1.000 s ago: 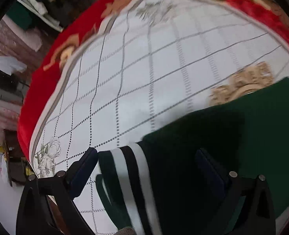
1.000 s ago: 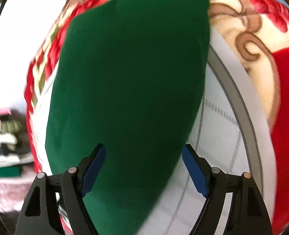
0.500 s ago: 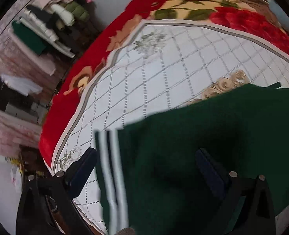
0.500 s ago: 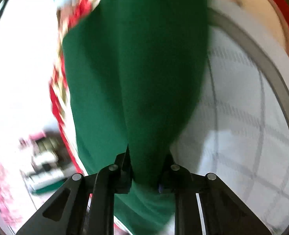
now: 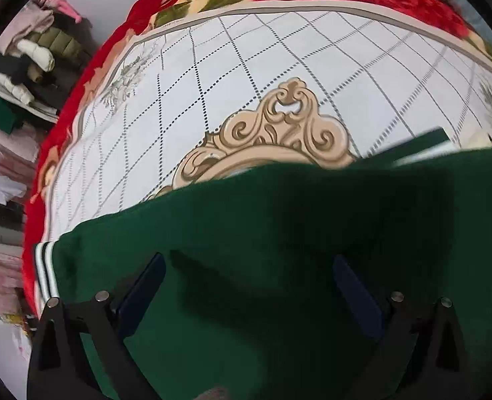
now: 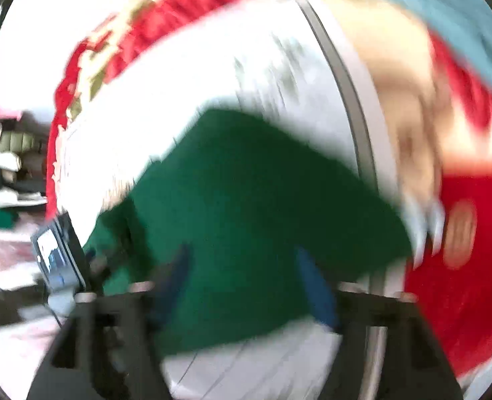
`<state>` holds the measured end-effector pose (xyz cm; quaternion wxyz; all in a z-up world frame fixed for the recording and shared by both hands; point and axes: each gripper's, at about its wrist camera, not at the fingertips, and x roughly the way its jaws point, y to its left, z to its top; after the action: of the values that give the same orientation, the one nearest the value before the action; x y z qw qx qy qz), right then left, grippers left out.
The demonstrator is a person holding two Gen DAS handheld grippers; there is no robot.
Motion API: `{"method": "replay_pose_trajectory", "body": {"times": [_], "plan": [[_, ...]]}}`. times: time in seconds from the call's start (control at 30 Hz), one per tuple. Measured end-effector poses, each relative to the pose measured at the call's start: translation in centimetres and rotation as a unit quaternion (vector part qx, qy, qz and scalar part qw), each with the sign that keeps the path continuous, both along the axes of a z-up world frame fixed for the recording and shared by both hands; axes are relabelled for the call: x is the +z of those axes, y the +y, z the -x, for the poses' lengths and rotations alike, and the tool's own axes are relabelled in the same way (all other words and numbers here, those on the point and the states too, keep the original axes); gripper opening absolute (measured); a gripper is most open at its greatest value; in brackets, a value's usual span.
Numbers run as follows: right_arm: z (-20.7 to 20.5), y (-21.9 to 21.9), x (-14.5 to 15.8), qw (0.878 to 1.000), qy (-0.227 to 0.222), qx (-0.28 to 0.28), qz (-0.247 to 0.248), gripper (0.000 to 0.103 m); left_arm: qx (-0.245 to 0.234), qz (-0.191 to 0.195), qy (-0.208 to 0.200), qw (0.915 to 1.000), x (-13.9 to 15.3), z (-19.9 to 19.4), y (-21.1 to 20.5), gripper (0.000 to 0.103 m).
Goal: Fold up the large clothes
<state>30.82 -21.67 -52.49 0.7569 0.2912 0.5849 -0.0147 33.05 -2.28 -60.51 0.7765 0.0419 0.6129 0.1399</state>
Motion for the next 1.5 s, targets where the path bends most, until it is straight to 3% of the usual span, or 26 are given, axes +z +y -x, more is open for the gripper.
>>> {"method": "replay_pose_trajectory", "body": {"times": [0.1, 0.17, 0.2, 0.23, 0.27, 0.3, 0.37, 0.5, 0.63, 0.7, 0.77, 0.8, 0.9, 0.97, 1.07, 1.17, 1.3, 1.33, 1.5], "plan": [[-8.7, 0.1, -1.5, 0.997, -0.029, 0.058, 0.044, 0.085, 0.013, 0.034, 0.007, 0.9993, 0.1, -0.2, 1.3, 0.103], [-12.8, -0.1, -3.8, 0.995, -0.005, 0.096, 0.039, 0.085, 0.017, 0.044, 0.008, 0.9989, 0.1, -0.2, 1.7, 0.103], [-14.9, 0.5, -5.6, 0.991, 0.023, 0.128, 0.011, 0.072, 0.019, 0.045, 0.009, 0.9987, 0.0, -0.2, 1.7, 0.103], [-16.2, 0.6, -6.5, 0.990, 0.040, 0.138, -0.009, 0.019, 0.021, 0.047, 0.011, 0.9986, 0.0, -0.2, 1.7, 0.103], [-16.9, 0.9, -6.9, 0.989, 0.053, 0.140, -0.021, 0.006, 0.023, 0.048, 0.013, 0.9985, 0.1, -0.3, 1.7, 0.103], [-17.3, 1.4, -6.8, 0.988, 0.053, 0.143, -0.018, 0.006, 0.025, 0.050, 0.014, 0.9983, 0.0, -0.3, 1.8, 0.103], [-17.5, 1.9, -4.3, 0.990, 0.014, 0.141, 0.024, 0.006, 0.033, 0.061, 0.015, 0.9975, -0.1, -0.3, 2.2, 0.103], [-15.9, 0.5, -1.8, 0.994, -0.052, 0.098, 0.006, 0.006, 0.037, 0.081, 0.005, 0.9960, -0.2, -0.2, 2.8, 0.103], [-17.8, 1.3, -5.9, 0.996, -0.026, 0.079, 0.016, 0.006, 0.037, 0.082, 0.008, 0.9959, -0.3, -0.5, 3.0, 0.103], [-18.7, 1.7, -8.9, 0.997, 0.009, 0.079, 0.013, 0.007, 0.035, 0.060, 0.004, 0.9976, 0.8, -0.6, 2.9, 0.103], [-19.3, 1.4, -9.9, 0.997, 0.032, 0.071, -0.002, 0.012, 0.026, 0.037, -0.005, 0.9990, 2.0, -0.6, 2.4, 0.103], [-19.4, 1.0, -9.7, 0.997, 0.035, 0.063, -0.012, 0.021, 0.023, 0.036, -0.014, 0.9990, 2.9, -0.6, 2.1, 0.103], [-17.5, -0.3, -6.8, 0.999, 0.009, 0.040, -0.015, 0.026, 0.013, 0.032, -0.027, 0.9990, 3.8, -1.2, 1.0, 0.103], [-15.4, -1.3, -3.5, 0.999, -0.029, 0.025, 0.003, 0.035, 0.008, 0.018, -0.016, 0.9997, 2.6, -2.3, 0.1, 0.103], [-12.4, -0.6, -0.4, 0.995, -0.080, 0.044, -0.043, 0.035, 0.024, 0.030, 0.015, 0.9991, -0.6, -3.6, 0.9, 0.103], [-12.4, 3.9, -2.6, 0.988, -0.049, 0.128, -0.066, 0.035, 0.035, 0.051, 0.013, 0.9980, -0.9, -3.7, 1.6, 0.103], [-15.2, 6.5, -9.7, 0.992, 0.015, 0.114, -0.054, 0.034, 0.018, 0.036, 0.009, 0.9991, -0.6, -3.8, 1.2, 0.103], [-15.6, 6.5, -10.6, 0.993, 0.010, 0.102, -0.053, 0.033, 0.016, 0.034, 0.009, 0.9993, -0.7, -4.0, 1.1, 0.103], [-15.5, 6.1, -9.5, 0.994, 0.014, 0.100, -0.047, 0.032, 0.015, 0.027, 0.006, 0.9995, 0.8, -3.9, 0.8, 0.103]]}}
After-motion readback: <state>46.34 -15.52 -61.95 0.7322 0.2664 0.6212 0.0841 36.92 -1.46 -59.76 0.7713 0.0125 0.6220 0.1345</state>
